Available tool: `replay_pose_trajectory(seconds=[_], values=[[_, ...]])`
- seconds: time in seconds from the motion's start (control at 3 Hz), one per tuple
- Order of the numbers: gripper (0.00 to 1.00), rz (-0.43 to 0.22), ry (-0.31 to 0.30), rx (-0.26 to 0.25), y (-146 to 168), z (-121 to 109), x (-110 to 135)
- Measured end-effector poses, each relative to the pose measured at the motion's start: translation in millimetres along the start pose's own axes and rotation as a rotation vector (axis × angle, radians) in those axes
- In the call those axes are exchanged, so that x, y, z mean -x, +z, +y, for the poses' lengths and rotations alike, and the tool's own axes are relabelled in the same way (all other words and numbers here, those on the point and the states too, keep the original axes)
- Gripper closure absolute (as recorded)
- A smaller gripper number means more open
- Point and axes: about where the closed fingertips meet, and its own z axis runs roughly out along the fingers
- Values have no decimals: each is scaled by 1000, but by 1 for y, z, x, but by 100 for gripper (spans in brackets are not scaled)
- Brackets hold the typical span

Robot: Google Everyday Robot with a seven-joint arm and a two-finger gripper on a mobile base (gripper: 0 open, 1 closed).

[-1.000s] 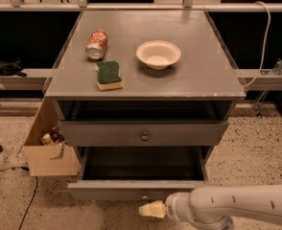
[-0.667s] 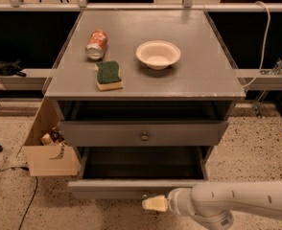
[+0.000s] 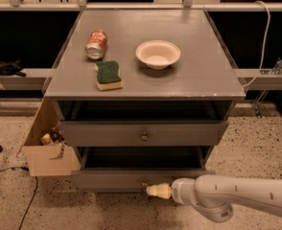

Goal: Close middle drawer

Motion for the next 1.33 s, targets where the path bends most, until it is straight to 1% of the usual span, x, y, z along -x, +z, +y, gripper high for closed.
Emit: replay_pose_trajectory(seconds=[0.33,0.67,1.0,1.33], values=[[0,-113,24,-23,-7,-13,50],[0,-113,22,-25,-5,-13,51],[0,-111,-11,-64,27,-8,71],[0,-111,-11,-64,27,-8,71]])
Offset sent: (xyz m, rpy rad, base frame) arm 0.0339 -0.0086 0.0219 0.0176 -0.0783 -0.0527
